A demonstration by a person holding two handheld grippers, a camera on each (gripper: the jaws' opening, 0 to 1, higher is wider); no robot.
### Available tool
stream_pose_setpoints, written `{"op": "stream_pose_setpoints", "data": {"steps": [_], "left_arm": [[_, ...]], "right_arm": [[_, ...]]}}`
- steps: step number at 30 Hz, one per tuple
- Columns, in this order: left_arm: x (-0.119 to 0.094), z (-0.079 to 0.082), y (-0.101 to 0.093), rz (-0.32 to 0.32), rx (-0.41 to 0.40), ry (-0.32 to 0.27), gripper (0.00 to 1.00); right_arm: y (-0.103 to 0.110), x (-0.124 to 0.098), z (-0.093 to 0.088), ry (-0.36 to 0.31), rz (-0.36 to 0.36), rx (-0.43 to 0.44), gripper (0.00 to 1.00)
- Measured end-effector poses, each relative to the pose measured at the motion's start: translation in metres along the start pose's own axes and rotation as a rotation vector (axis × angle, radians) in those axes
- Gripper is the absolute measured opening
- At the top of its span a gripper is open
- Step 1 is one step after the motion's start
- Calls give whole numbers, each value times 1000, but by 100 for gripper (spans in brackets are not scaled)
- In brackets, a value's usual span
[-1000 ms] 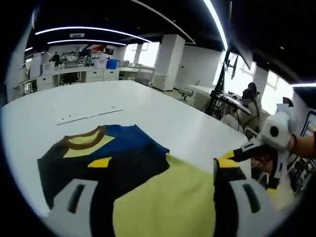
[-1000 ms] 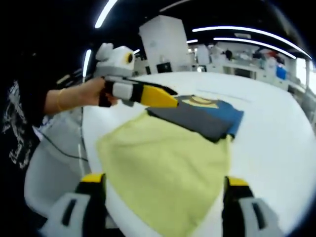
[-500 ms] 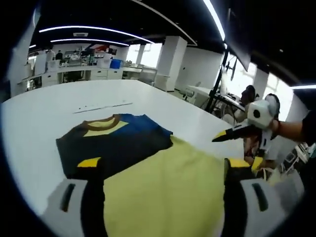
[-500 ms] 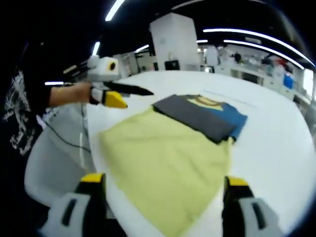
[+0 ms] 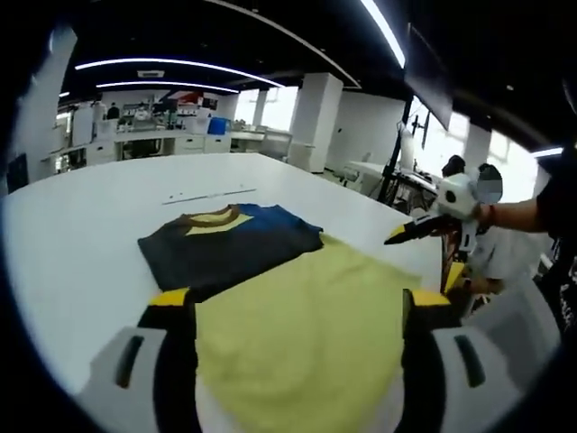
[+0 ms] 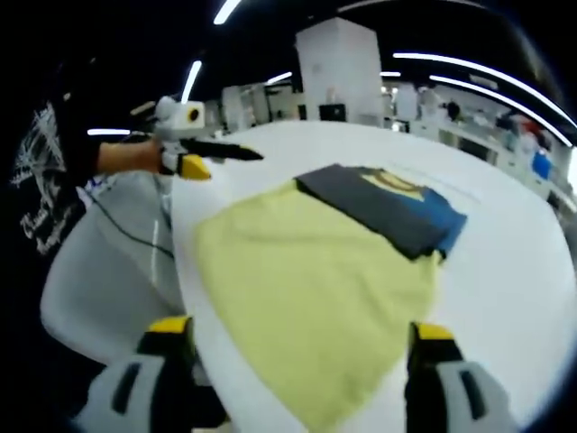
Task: Fold the garment on the visible template until the final outline fits inside the template.
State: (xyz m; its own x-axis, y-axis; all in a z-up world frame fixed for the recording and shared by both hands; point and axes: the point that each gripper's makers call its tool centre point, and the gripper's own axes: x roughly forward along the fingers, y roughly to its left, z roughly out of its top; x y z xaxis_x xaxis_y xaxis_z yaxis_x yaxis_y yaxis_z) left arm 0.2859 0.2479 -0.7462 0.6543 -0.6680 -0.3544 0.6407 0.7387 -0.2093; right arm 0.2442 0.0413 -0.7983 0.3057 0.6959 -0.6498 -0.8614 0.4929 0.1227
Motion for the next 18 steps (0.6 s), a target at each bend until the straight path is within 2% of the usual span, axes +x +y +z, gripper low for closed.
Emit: {"op": "stream_pose_setpoints", "data": {"steps": [3,6,8,16,18], "left_arm": [[-8,-8,-1,7,-3,12,85],[-15,-24,-3,-14,29,58,79],[-18,-33,-8,-27,58,94,75],[-21,-66,-24,-80,94,188,64],[-25,-76,-27,-94,114,236,61]], "right_arm": [[1,1,-4,9,3,-9,92],[3,4,-10,16,4,-11,91],[1,4,-18,46,-5,-33,87],[1,6,-35,72,-14,-36,78],[1,6,-39,81,-14,-43,74]]}}
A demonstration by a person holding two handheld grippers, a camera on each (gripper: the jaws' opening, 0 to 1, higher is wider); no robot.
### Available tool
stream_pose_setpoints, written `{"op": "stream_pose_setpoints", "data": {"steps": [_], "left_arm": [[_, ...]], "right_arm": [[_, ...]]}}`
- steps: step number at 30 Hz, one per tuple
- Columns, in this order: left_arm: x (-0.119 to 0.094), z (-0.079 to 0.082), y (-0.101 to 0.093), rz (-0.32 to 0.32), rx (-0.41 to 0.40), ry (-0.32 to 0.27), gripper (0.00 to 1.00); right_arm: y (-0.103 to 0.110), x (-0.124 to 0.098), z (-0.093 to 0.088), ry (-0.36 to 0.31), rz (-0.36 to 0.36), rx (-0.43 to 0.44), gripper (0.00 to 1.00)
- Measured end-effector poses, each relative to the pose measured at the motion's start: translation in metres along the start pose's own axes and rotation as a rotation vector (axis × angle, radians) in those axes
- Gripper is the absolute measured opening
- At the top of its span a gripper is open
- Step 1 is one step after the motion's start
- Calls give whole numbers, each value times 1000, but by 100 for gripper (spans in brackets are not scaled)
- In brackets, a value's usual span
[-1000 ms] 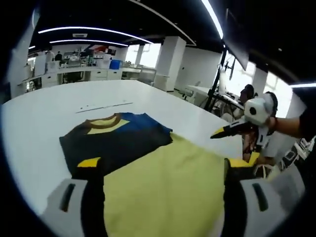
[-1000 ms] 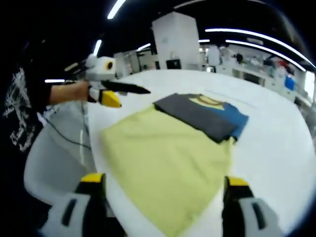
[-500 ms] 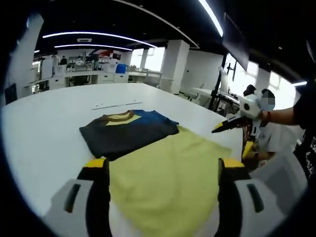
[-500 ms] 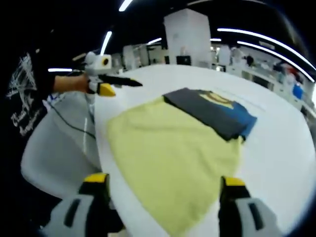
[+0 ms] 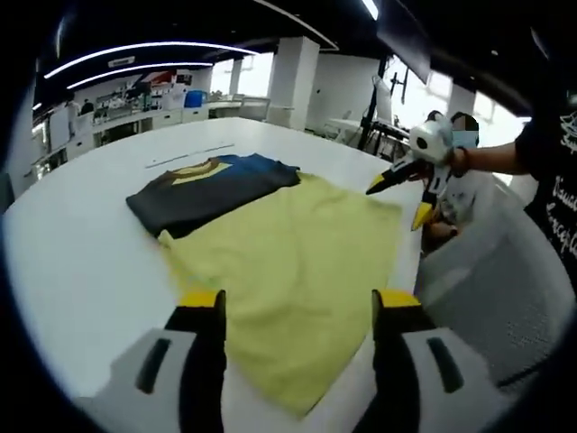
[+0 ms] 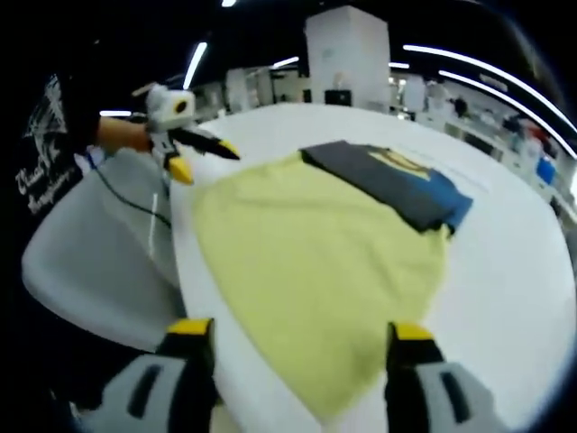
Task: Fold the garment on the visible template until the final outline fits inside the template.
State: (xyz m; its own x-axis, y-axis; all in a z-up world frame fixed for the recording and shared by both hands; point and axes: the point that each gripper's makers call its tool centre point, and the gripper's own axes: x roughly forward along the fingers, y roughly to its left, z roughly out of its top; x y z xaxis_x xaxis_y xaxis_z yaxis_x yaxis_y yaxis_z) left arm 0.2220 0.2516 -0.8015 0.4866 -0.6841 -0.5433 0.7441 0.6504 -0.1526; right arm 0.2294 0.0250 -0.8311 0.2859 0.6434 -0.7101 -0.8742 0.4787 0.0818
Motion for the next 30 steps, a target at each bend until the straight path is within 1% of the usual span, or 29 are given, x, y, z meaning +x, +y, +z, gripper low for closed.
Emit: {"op": "stream_pose_setpoints", "data": {"steps": [2,5,9,11,15,17,20,21,24,26,27,28,30], "left_arm": [[-1,-6,-3,-9,23,17,59],[-3,-15,-5,-15,39,45,57],[-4,-22,-7,-18,35,65,54],[-5,-27,-9,-22,66,87,53],[-6,-31,-7,-17,86,110,48],[-6,-32,-8,-15,102,120,47],[-8,-35,-11,-30,126,127,47],[-9,-37,-12,-29,137,135,46],[-9,-42,-11,-28,135,152,43],[-8,-44,-11,-25,160,165,41],[-8,-44,-10,-18,193,168,39],[-8,-44,-11,-23,216,172,38],[-8,-44,-11,-24,203,167,37]], "right_arm": [[-1,0,-3,5,-1,-10,70],[0,0,-5,11,0,-14,67],[-1,1,-7,18,1,-28,61],[-1,0,-8,21,0,-32,59],[-3,1,-13,38,-5,-41,55],[-3,0,-14,44,-7,-46,53],[-3,-1,-17,54,-12,-67,52],[-3,-1,-18,56,-15,-70,50],[-4,-2,-20,60,-23,-73,45],[-5,-2,-24,81,-31,-91,44],[-6,-2,-27,102,-37,-119,43],[-6,-2,-28,108,-38,-125,43],[-5,-3,-27,102,-36,-124,42]]}}
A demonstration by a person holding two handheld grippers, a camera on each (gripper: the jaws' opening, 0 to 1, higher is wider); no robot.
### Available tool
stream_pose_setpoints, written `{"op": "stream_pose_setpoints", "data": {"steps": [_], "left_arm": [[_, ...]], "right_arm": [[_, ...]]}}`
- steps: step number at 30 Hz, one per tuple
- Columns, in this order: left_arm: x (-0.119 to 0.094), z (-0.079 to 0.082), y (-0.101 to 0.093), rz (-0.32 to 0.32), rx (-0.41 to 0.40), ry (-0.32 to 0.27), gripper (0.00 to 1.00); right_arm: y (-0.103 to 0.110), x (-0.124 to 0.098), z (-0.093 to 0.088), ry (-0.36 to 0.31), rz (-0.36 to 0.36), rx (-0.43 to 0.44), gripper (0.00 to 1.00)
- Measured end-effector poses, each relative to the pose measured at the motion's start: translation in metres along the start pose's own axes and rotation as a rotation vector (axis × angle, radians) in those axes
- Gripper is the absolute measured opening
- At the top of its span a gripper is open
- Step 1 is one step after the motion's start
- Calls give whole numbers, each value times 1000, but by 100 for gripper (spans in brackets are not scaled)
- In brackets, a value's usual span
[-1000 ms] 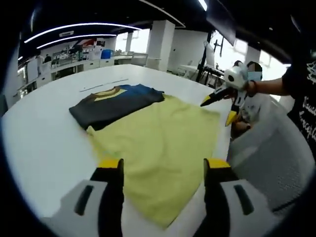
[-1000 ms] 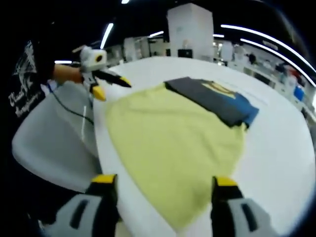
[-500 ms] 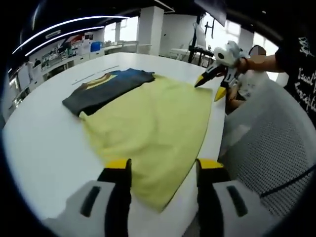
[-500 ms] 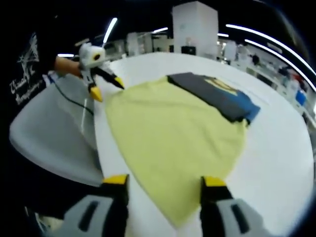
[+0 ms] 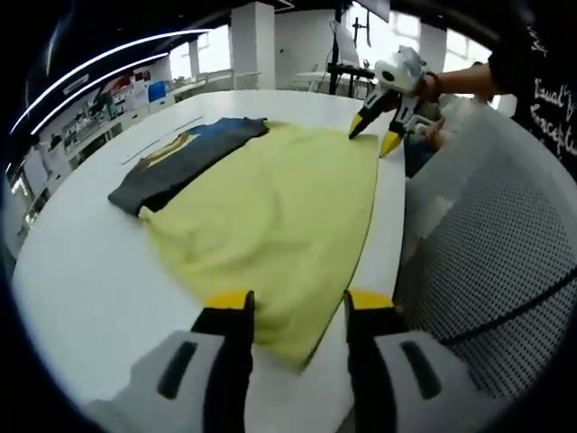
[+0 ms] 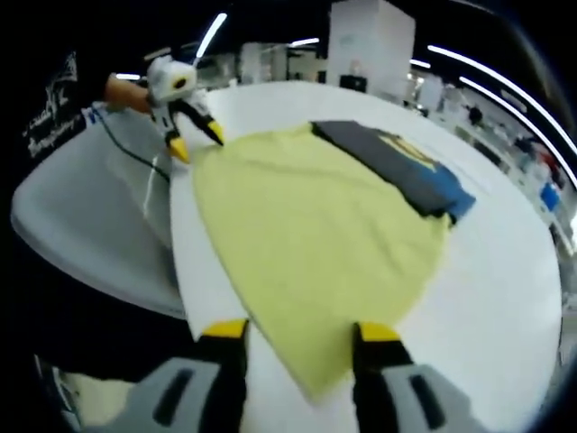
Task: Fold the garment on the visible template until the final outline fits inside the template.
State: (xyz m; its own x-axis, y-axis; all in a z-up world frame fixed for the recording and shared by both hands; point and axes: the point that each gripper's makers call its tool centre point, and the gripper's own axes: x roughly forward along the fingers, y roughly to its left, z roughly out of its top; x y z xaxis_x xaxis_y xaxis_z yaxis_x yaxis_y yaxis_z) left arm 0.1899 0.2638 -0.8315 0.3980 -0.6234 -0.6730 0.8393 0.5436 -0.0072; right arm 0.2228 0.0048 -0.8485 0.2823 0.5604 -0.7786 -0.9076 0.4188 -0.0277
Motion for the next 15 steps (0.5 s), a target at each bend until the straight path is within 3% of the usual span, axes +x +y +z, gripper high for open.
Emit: {"op": "stream_pose_setpoints", "data": {"steps": [4,7,15], "left_arm": [[0,-11,-3,-19,80,57,37],[-1,-15,-4,-17,86,58,37],[-3,-15,7,15,92,64,28]], "right_arm": [[-2,-1,-2,1,-3,23,41],[-3,-3,-3,3,-8,21,38],[-6,-3,-5,1,-10,31,30]]}}
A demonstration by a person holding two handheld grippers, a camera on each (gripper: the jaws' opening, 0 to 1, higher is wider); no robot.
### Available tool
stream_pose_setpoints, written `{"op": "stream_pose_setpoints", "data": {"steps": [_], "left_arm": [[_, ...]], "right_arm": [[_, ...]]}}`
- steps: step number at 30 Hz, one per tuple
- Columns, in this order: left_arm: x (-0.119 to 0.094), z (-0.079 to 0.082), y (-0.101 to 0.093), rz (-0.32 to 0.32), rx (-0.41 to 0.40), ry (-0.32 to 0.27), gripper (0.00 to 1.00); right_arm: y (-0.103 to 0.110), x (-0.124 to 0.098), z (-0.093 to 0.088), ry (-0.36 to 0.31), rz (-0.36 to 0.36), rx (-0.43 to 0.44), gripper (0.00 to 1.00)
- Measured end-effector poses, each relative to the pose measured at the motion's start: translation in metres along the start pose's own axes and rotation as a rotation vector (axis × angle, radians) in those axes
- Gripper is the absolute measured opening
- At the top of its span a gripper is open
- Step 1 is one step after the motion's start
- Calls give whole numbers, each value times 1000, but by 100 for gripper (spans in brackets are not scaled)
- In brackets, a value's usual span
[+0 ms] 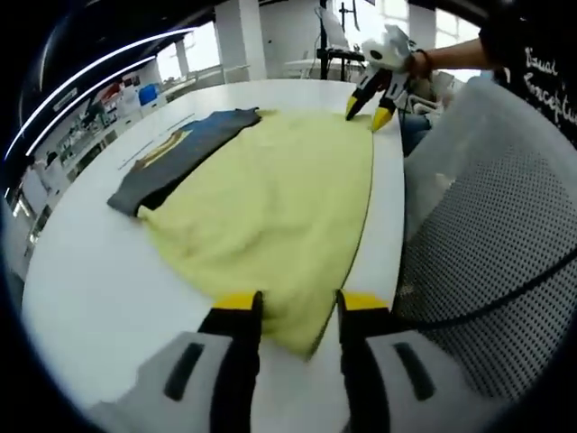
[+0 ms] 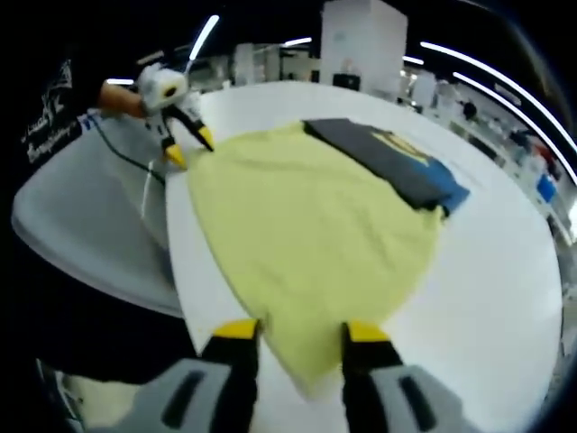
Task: Fold the garment on the visible template until the final outline fits inside the template.
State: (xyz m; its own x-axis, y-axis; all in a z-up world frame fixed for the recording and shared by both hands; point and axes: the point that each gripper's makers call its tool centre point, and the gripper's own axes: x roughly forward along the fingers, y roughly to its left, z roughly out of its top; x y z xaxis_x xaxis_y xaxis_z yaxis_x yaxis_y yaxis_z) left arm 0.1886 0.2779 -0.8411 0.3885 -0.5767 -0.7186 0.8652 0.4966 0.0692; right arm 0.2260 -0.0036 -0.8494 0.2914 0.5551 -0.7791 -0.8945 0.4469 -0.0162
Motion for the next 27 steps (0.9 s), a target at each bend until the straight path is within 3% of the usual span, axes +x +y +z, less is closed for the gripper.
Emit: {"op": "stream_pose_setpoints", "data": {"steps": [5,18,27], "left_arm": [[3,0,3,11,14,6,9],[4,6,10,58,-15,12,2],[-8,8,14,82,-79,-12,0]], "right_arm": [[-4,1,0,1,-11,-1,18],[-14,2,-1,8,-23,-7,1],[-5,1,1,7,-16,-13,0]]}}
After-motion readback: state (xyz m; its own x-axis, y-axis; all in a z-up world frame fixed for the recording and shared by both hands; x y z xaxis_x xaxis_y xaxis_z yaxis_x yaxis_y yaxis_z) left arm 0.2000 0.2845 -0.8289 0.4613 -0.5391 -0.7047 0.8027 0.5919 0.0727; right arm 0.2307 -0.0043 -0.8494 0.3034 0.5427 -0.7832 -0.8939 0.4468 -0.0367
